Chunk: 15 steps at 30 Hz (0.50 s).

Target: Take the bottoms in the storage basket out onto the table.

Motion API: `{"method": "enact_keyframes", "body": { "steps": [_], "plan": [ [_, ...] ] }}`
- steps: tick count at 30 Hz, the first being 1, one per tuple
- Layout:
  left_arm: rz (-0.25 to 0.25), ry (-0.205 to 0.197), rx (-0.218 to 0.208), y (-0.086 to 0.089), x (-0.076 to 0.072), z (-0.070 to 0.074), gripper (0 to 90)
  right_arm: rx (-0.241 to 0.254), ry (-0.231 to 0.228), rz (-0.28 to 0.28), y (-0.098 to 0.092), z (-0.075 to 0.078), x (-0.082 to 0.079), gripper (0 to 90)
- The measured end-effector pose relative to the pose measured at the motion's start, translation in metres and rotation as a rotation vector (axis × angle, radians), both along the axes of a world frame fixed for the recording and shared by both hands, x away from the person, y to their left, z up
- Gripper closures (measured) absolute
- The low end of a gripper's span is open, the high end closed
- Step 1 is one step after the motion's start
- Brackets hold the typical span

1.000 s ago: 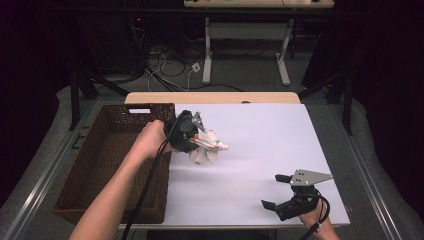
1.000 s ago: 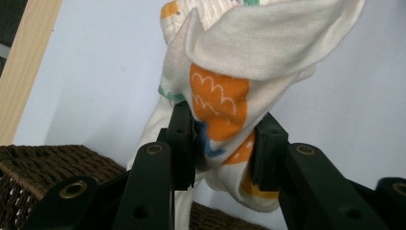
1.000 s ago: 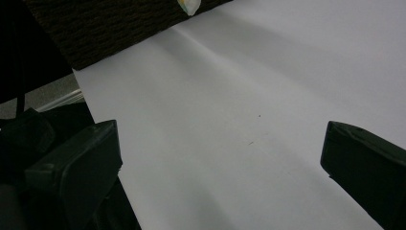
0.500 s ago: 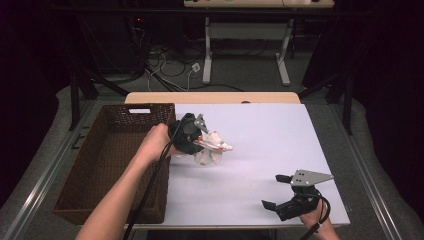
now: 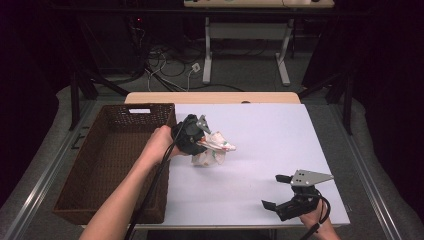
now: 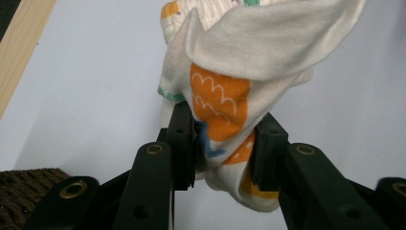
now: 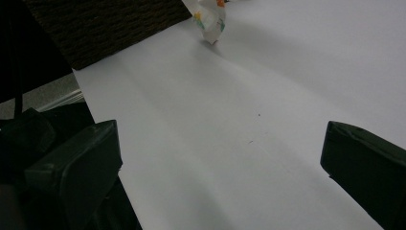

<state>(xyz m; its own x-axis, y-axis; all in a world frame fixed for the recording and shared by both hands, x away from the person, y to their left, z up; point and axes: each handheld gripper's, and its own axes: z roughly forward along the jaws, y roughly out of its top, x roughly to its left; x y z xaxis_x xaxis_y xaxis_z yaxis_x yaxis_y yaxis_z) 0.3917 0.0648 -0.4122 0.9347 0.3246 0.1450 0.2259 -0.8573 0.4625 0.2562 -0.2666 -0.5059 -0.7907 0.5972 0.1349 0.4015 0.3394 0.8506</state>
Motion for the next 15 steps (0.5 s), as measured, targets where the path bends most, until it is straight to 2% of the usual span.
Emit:
{"method": "enact_keyframes", "body": {
  "steps": [15],
  "plan": [
    [0.003, 0.016, -0.014, -0.009, 0.000, -0.012, 67.1, 0.009, -0.001, -0.002, 0.001, 0.000, 0.000, 0.0]
  ]
}}
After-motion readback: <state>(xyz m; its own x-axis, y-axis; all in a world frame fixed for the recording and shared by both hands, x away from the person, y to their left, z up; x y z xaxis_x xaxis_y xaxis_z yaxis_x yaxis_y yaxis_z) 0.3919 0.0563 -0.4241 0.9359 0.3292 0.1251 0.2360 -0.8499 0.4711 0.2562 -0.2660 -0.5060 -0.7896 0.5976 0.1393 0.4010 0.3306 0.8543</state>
